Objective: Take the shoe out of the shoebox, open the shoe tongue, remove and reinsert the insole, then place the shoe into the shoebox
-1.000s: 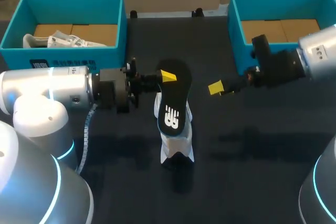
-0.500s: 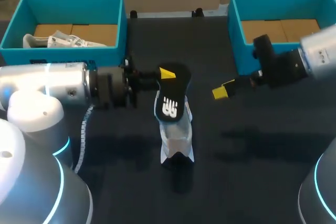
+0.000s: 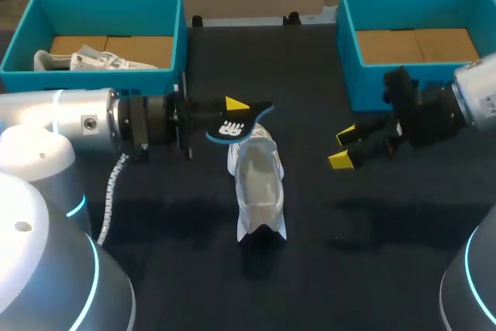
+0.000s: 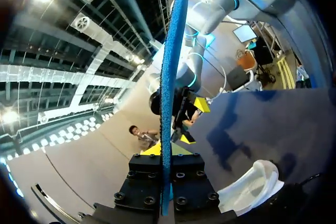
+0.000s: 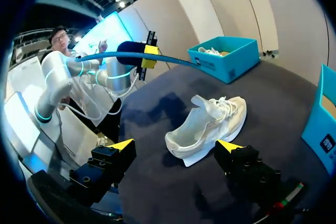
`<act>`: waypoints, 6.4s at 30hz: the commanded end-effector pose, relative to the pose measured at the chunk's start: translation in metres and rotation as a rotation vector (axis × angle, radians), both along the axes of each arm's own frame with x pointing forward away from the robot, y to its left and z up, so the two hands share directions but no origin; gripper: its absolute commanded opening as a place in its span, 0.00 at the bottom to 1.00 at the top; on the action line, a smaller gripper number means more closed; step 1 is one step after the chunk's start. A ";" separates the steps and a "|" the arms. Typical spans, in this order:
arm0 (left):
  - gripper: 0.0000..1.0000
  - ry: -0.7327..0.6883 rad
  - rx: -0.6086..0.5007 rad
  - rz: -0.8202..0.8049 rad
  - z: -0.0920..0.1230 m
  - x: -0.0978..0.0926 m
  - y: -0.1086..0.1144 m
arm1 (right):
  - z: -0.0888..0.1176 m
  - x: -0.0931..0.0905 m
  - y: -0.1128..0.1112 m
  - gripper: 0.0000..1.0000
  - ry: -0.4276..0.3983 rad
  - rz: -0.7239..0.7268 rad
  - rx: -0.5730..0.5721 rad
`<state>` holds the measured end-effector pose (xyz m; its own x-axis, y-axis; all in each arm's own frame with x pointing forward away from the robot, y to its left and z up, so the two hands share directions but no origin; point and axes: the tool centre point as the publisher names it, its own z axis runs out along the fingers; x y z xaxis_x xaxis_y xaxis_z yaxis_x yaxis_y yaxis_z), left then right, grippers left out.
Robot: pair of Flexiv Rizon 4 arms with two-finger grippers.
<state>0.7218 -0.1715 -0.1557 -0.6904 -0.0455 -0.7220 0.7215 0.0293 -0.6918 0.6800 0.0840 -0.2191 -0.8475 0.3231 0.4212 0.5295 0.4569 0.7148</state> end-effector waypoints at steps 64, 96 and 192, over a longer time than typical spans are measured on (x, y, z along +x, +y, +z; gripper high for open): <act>0.00 0.211 0.012 -0.037 0.002 -0.042 0.016 | -0.059 0.029 0.016 1.00 -0.541 0.184 -0.445; 0.00 0.254 0.020 -0.017 -0.010 -0.043 0.019 | -0.074 0.027 0.054 1.00 -0.564 0.250 -0.443; 0.00 0.398 0.007 -0.018 -0.103 -0.057 -0.019 | -0.096 0.050 0.071 1.00 -0.596 0.437 -0.483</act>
<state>0.6672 -0.1896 -0.2568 -0.9167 -0.0241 -0.3988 0.3984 0.0220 -0.9170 0.7300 0.1548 -0.3141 -0.9721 -0.0520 -0.2289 -0.1618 0.8549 0.4929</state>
